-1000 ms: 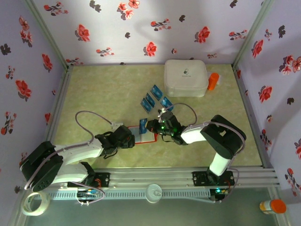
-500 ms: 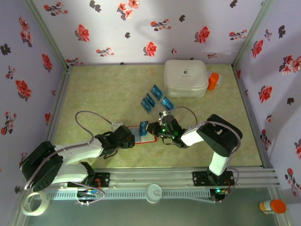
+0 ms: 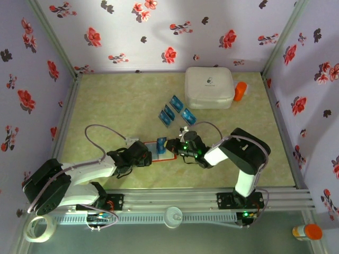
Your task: Put the credit cards into the card holder
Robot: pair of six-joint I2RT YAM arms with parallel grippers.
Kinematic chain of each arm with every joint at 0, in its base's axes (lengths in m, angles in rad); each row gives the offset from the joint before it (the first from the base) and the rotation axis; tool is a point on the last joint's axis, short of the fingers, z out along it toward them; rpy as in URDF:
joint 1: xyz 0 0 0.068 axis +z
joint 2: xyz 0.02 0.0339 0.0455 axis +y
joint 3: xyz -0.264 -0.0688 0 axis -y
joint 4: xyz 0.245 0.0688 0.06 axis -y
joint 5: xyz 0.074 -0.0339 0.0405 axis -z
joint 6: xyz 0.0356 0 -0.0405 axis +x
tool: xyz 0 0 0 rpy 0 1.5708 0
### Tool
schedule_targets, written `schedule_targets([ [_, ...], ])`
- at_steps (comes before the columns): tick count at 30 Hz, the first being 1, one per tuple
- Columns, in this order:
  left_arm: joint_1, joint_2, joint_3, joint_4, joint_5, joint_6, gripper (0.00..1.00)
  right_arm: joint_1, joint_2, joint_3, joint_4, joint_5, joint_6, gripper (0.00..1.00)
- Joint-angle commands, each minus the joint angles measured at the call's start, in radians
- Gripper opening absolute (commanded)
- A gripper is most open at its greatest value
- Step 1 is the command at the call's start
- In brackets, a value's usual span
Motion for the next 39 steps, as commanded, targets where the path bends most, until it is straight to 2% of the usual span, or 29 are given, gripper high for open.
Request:
schedule_targets([
  [1,-0.006,-0.005,-0.021,-0.06,-0.016,-0.017,1.0,0.007,0.015,-0.02,0.008,-0.018,0.006,0.0],
  [19,-0.006,-0.007,-0.022,-0.059,-0.017,-0.017,1.0,0.017,-0.04,-0.02,-0.157,-0.029,-0.04,0.0],
  [39,-0.006,-0.007,-0.024,-0.056,-0.017,-0.016,1.0,0.021,-0.031,0.005,-0.212,-0.071,-0.06,0.0],
])
